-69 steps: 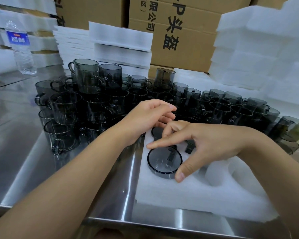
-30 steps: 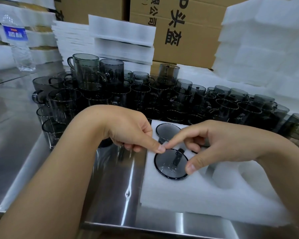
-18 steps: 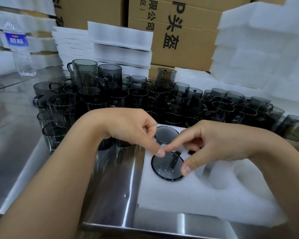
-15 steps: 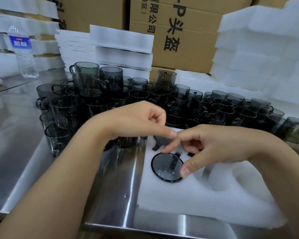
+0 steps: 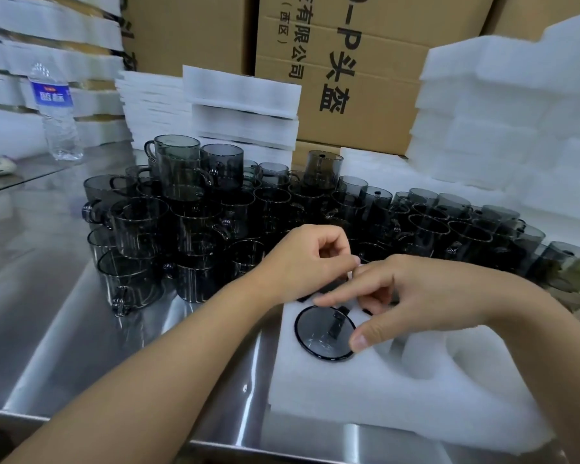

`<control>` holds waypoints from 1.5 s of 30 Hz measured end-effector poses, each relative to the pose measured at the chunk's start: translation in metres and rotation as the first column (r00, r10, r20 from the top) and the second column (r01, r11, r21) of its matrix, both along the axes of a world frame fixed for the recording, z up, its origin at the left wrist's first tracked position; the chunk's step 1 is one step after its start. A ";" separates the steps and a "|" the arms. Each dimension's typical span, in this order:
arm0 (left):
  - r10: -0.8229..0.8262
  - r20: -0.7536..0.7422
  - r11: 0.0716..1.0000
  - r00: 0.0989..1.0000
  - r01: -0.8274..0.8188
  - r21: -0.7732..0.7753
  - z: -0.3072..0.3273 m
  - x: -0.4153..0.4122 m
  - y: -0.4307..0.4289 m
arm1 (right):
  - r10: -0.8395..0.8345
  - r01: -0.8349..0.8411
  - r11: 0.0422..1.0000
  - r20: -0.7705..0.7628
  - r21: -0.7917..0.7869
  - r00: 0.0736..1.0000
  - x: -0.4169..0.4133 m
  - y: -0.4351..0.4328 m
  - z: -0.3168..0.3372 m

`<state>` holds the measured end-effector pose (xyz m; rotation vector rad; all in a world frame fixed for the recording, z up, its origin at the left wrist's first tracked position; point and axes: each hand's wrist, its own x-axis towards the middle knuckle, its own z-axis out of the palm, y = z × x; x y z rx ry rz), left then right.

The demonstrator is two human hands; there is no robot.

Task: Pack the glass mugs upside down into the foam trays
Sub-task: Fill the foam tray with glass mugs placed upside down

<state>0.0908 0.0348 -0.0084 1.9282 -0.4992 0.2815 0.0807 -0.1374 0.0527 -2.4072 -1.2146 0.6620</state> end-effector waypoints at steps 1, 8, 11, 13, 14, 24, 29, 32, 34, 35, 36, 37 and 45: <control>0.000 -0.003 1.000 1.000 0.000 0.006 0.000 -0.001 0.000 | -0.014 0.013 0.999 0.056 0.032 0.998 -0.001 0.003 0.006; 0.047 -0.051 0.998 0.998 -0.045 0.039 0.003 -0.004 0.001 | -0.342 0.067 0.851 0.453 0.521 0.823 0.010 0.076 0.047; 0.061 -0.056 0.996 0.997 -0.057 0.065 0.004 -0.005 0.001 | -0.290 0.035 0.911 0.580 0.410 0.761 0.015 0.115 0.045; 0.056 -0.066 0.996 0.996 -0.051 0.069 0.004 -0.006 0.000 | -0.270 0.020 0.922 0.606 0.386 0.748 0.019 0.134 0.043; 0.054 -0.075 0.996 0.996 -0.049 0.070 0.003 -0.006 0.000 | -0.260 0.011 0.926 0.613 0.379 0.747 0.022 0.142 0.044; 0.009 -0.095 0.999 0.995 -0.004 0.046 0.007 -0.009 0.000 | -0.191 0.049 0.972 0.658 0.228 0.728 0.048 0.204 0.046; 0.091 -0.137 0.982 0.986 -0.066 0.177 0.005 -0.003 0.003 | -0.105 -0.057 0.979 0.727 0.194 0.678 0.050 0.206 0.037; 0.078 -0.120 0.985 0.990 -0.058 0.161 0.007 -0.007 0.003 | -0.114 -0.094 0.965 0.715 0.245 0.690 0.049 0.201 0.039; 0.064 -0.077 0.990 0.995 -0.054 0.131 0.009 -0.009 0.004 | -0.155 -0.120 0.922 0.636 0.368 0.756 0.043 0.193 0.048; 0.056 -0.054 0.992 0.997 -0.050 0.115 0.009 -0.010 0.005 | -0.182 -0.123 0.889 0.585 0.441 0.790 0.038 0.185 0.055; 0.049 -0.036 0.993 0.998 -0.045 0.109 0.009 -0.010 0.005 | -0.210 -0.115 0.855 0.540 0.506 0.815 0.035 0.176 0.061; 0.043 -0.025 0.993 0.999 -0.040 0.112 0.009 -0.010 0.005 | -0.242 -0.097 0.825 0.503 0.557 0.830 0.031 0.165 0.067; -0.069 -0.077 0.997 0.995 0.070 0.020 0.000 0.002 0.003 | -0.497 0.117 0.681 0.339 0.723 0.799 0.021 0.045 0.038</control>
